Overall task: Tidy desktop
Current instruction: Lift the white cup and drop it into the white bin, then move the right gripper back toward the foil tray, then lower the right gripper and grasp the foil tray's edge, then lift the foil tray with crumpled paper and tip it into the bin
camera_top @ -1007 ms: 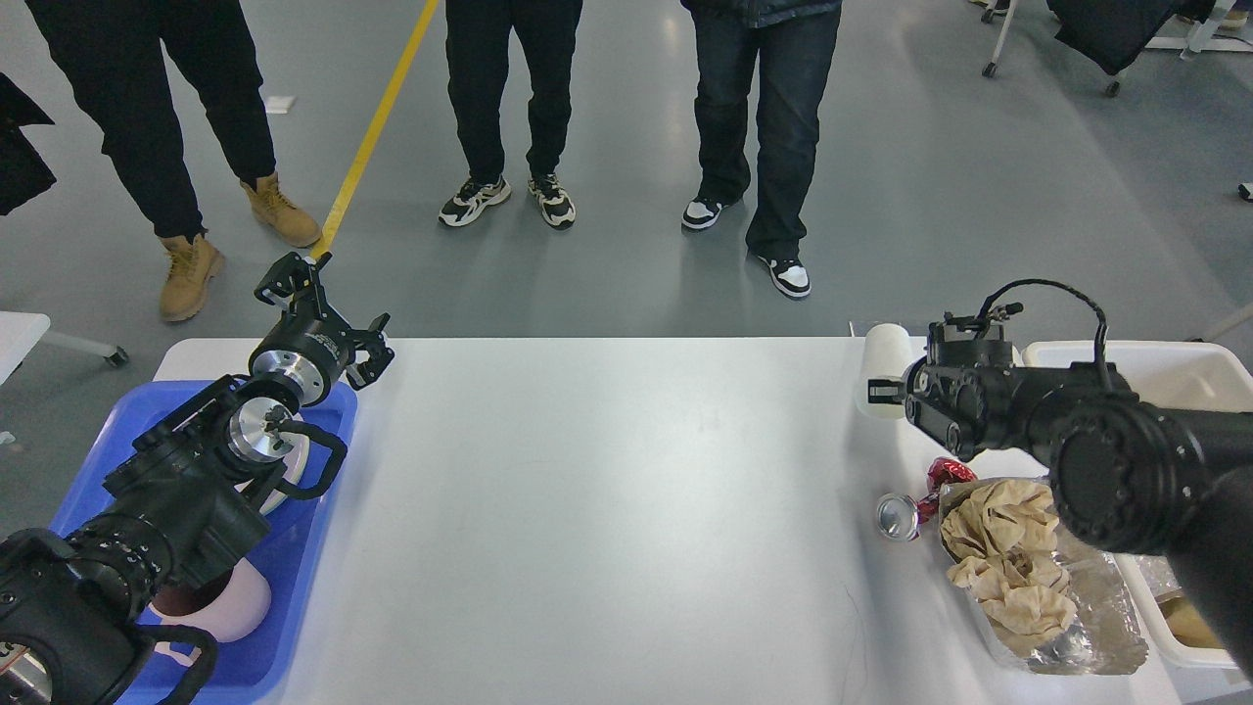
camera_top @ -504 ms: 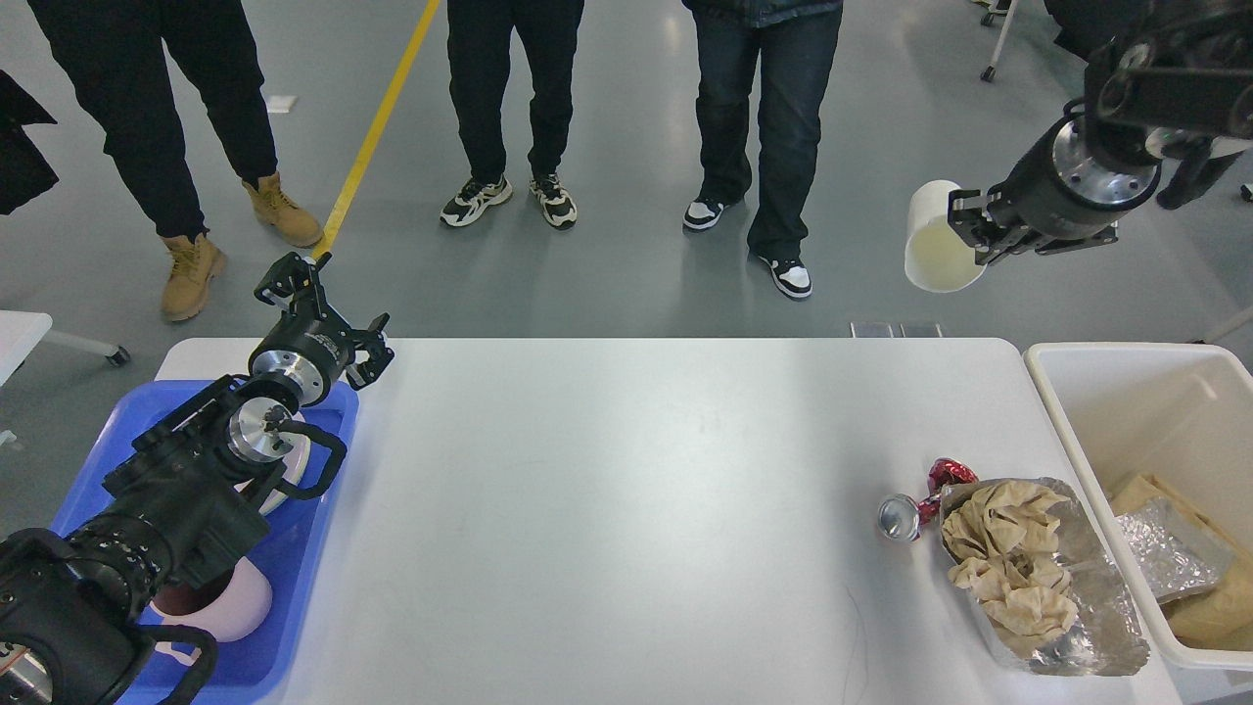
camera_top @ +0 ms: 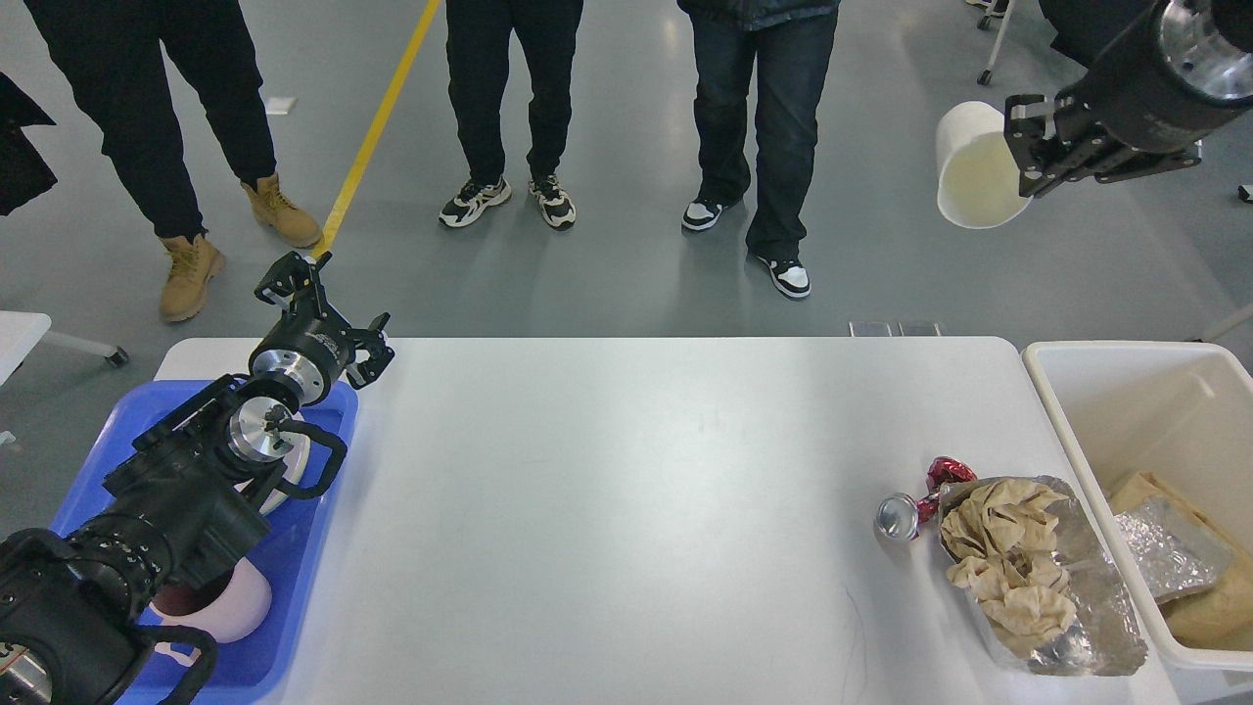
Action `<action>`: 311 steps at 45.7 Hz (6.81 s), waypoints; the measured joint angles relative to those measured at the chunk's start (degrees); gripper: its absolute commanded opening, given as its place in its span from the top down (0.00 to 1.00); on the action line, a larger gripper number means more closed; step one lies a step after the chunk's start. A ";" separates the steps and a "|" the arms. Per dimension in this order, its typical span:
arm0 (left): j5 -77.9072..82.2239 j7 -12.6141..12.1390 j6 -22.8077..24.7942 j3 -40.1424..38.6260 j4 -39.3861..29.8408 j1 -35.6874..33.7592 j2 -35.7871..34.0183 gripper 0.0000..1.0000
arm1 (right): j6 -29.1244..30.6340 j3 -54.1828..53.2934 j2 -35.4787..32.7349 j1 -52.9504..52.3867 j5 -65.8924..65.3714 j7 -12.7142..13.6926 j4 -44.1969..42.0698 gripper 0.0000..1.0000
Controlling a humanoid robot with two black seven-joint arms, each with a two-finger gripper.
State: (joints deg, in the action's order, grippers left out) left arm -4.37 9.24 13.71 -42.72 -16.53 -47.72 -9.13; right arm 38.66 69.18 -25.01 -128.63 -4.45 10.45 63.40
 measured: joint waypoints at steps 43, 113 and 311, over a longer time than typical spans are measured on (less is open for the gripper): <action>0.01 0.01 0.00 0.00 0.01 0.00 -0.01 0.03 | -42.01 -9.42 -7.42 73.91 0.66 0.33 -37.14 0.27; -0.01 0.01 0.00 0.00 0.01 0.00 -0.01 0.03 | 16.25 1.31 2.89 -13.39 8.58 -0.03 5.50 0.00; 0.00 -0.01 0.00 -0.03 -0.01 0.00 -0.01 0.03 | -2.94 -11.57 -23.94 30.79 10.87 -0.19 -7.13 1.00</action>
State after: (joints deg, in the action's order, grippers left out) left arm -4.37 9.23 13.71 -42.74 -16.53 -47.72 -9.14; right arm 35.72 57.61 -48.96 -97.84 6.41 10.26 56.28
